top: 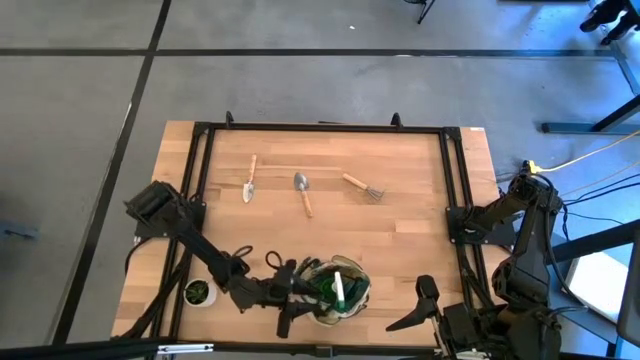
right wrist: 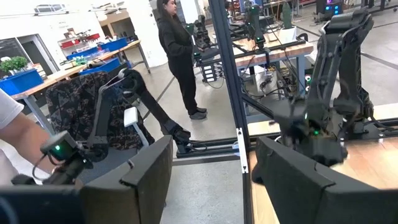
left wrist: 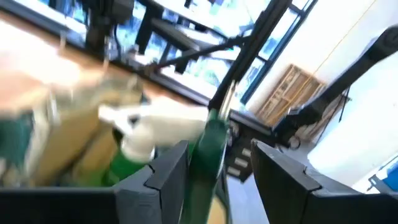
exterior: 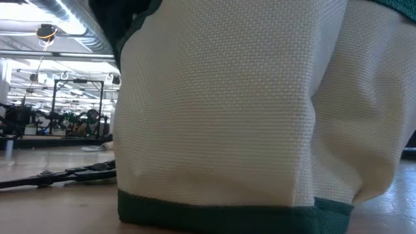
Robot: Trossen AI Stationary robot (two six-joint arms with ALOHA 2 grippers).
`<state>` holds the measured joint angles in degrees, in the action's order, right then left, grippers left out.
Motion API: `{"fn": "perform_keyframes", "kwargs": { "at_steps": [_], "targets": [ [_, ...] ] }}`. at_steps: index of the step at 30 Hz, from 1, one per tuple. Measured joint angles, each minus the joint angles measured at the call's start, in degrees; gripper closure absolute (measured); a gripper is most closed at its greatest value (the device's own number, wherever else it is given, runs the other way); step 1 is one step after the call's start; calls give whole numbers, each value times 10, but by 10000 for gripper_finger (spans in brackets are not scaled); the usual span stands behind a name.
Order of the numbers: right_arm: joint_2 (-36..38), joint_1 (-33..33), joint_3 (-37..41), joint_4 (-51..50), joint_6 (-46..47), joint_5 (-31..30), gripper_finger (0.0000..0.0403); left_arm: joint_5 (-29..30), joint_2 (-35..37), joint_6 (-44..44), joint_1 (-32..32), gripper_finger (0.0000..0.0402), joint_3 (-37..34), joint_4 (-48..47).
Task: Pick & Place Garden tools in Gardening bag
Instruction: Put the top green fruit pruner into the gardening bag, then adjust the gardening bag
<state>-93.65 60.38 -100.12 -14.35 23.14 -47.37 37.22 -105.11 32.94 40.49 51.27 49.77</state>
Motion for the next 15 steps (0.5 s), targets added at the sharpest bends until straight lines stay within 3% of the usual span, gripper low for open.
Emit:
{"fn": "perform_keyframes", "kwargs": {
  "at_steps": [6,12,15],
  "targets": [
    [0,-7,0,6,1,0,171,24,76,-60,0,232,0,-11],
    [-18,-30,0,76,121,1,171,54,149,-114,-2,231,1,-11],
    [-20,-43,0,100,129,16,171,68,175,-136,-3,231,1,-12]
  ]
}}
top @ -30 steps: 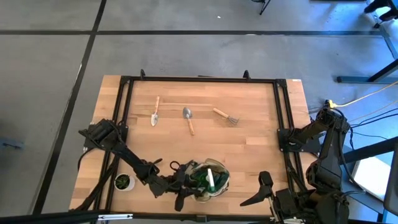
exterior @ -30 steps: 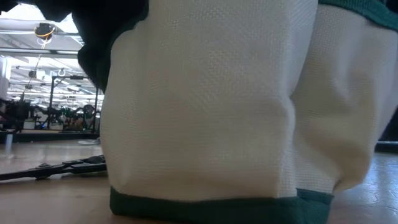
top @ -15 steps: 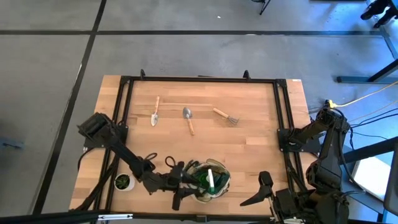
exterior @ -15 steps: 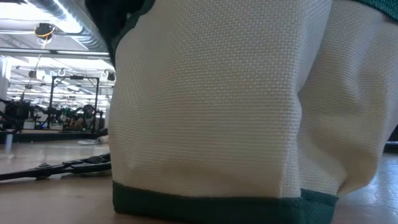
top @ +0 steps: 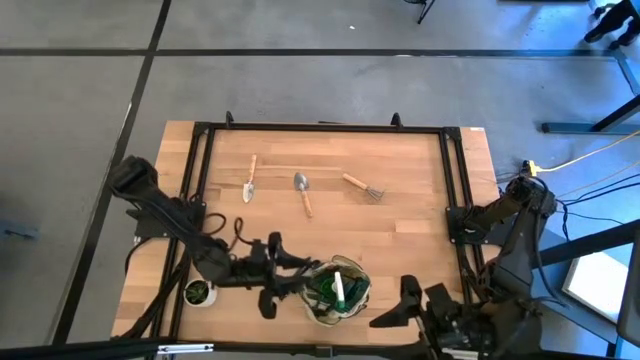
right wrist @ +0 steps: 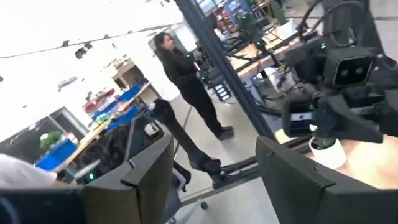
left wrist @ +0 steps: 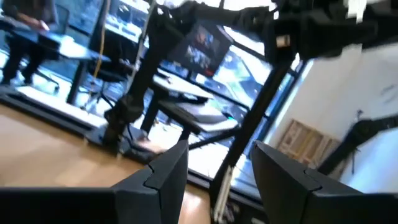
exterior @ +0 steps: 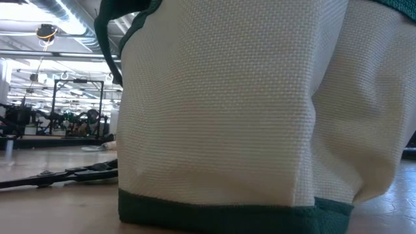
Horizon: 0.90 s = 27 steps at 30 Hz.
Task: Pick & Place Garden tools in Gardening bag
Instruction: Adjust the gardening bag
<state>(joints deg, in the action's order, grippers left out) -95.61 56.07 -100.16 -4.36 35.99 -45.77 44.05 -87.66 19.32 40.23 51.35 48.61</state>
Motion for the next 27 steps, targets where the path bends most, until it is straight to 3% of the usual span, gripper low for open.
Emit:
{"fn": "perform_keyframes", "kwargs": {
  "at_steps": [13,18,23,27],
  "targets": [
    [-1,-68,0,18,-84,131,171,28,21,23,-2,231,0,-47],
    [0,-98,0,-41,-86,144,171,41,21,40,-3,231,0,-72],
    [0,-123,0,-34,-69,173,171,67,21,41,-3,231,0,-73],
    [5,-136,0,-39,-117,206,171,81,21,41,-3,231,0,-73]
  ]
}}
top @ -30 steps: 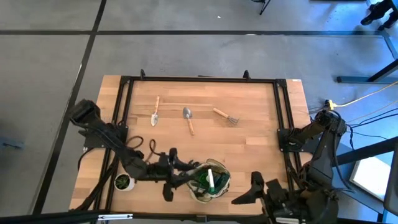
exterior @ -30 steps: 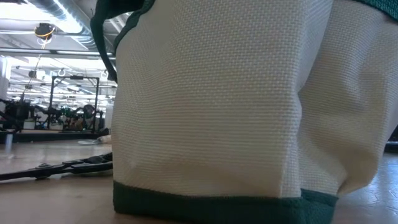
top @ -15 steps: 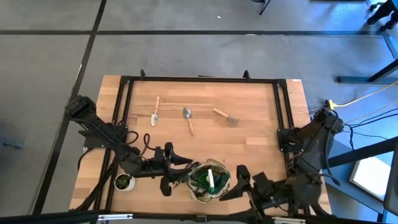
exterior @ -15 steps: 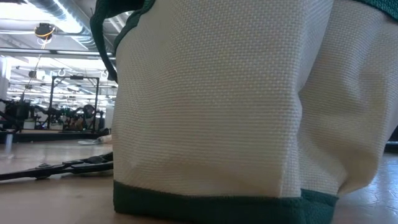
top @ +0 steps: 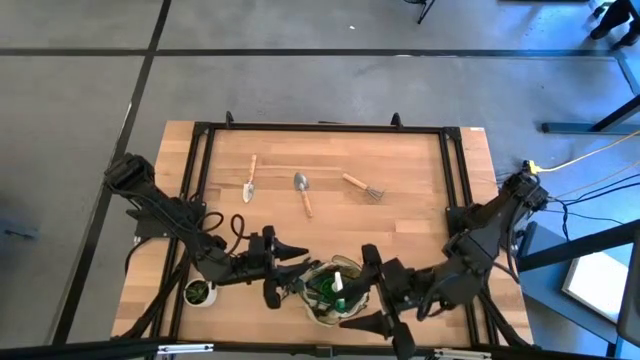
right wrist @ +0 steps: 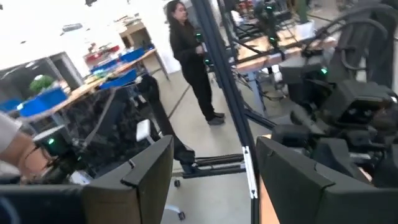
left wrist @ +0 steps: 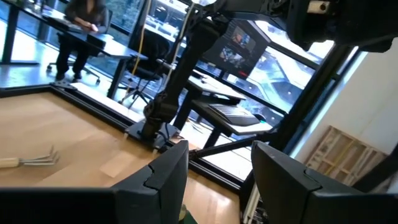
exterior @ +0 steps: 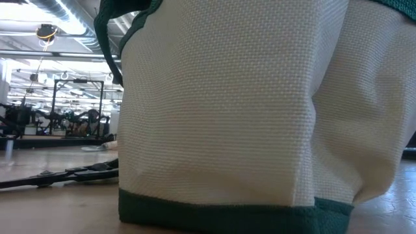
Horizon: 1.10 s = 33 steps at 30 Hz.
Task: Pick & Place Garden tools in Gardening bag
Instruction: Adjust the gardening bag
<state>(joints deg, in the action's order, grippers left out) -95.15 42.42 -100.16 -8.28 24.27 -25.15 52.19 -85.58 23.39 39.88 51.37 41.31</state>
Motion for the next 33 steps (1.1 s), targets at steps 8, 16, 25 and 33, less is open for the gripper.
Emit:
{"fn": "perform_keyframes", "kwargs": {
  "at_steps": [8,16,25,33],
  "targets": [
    [35,-33,0,-136,18,-9,171,8,0,30,-18,231,0,-7],
    [100,-56,0,-297,35,-16,171,7,0,61,-60,231,0,-17],
    [135,-76,0,-409,-37,64,172,-76,0,167,-167,231,0,-65],
    [164,-131,20,-519,-68,166,172,-201,0,288,-238,231,0,-90]
  ]
}}
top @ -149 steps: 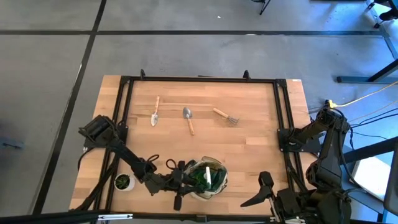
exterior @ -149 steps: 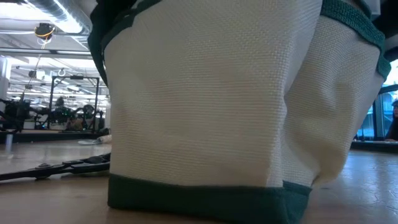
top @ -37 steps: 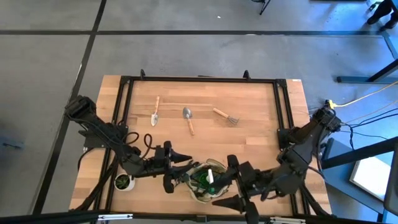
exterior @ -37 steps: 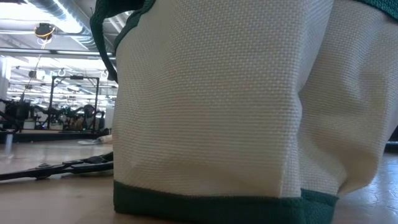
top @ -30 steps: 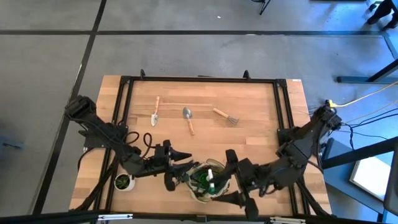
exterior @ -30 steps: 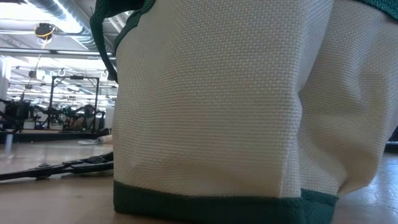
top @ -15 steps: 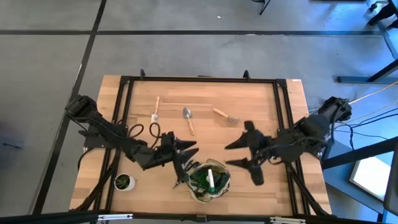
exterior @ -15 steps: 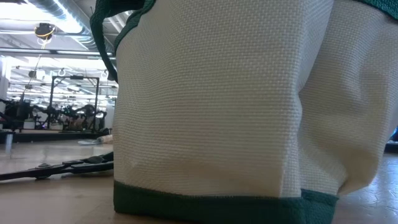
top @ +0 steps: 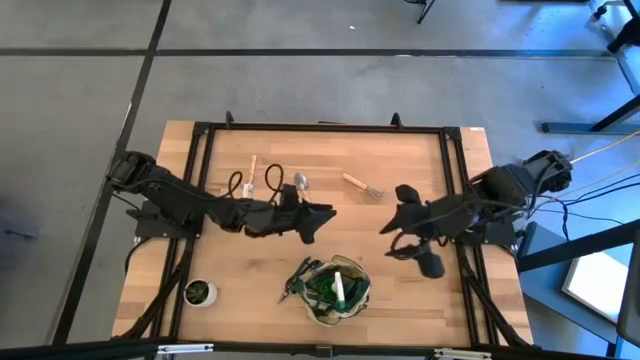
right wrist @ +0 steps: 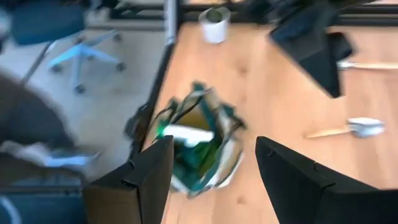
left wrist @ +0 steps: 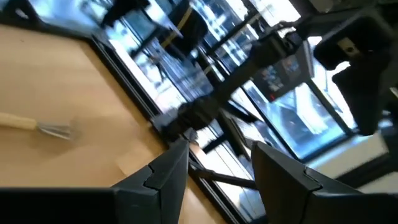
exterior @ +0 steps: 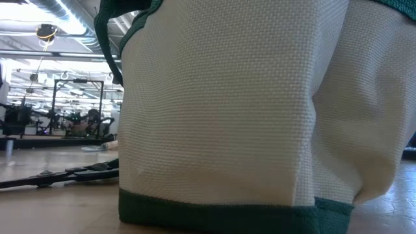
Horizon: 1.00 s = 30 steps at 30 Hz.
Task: Pick & Place Garden tools in Gardening bag
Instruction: Adjust the gardening bag
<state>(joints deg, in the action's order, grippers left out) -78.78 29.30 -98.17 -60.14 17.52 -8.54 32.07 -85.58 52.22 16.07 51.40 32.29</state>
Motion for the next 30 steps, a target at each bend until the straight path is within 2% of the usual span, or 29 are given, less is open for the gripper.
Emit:
{"fn": "perform_keyframes", "kwargs": {
  "at_steps": [2,6,12,14,18,21,26,30],
  "targets": [
    [21,-11,29,12,-29,38,172,-22,0,1,-4,231,0,-3],
    [82,-48,122,78,-45,75,172,-35,0,11,-5,231,0,-13],
    [183,-118,299,234,-23,130,172,-37,0,32,-5,231,0,-45],
    [203,-142,346,283,-1,156,172,-63,0,49,-5,231,0,-58],
    [214,-171,417,352,41,227,172,-186,0,81,5,231,0,-78],
    [213,-178,464,395,50,292,172,-241,0,87,31,231,0,-66],
    [212,-184,567,524,137,371,172,-259,0,117,72,237,0,-41],
    [212,-156,648,623,237,381,172,-259,0,118,98,254,0,-60]
  ]
}}
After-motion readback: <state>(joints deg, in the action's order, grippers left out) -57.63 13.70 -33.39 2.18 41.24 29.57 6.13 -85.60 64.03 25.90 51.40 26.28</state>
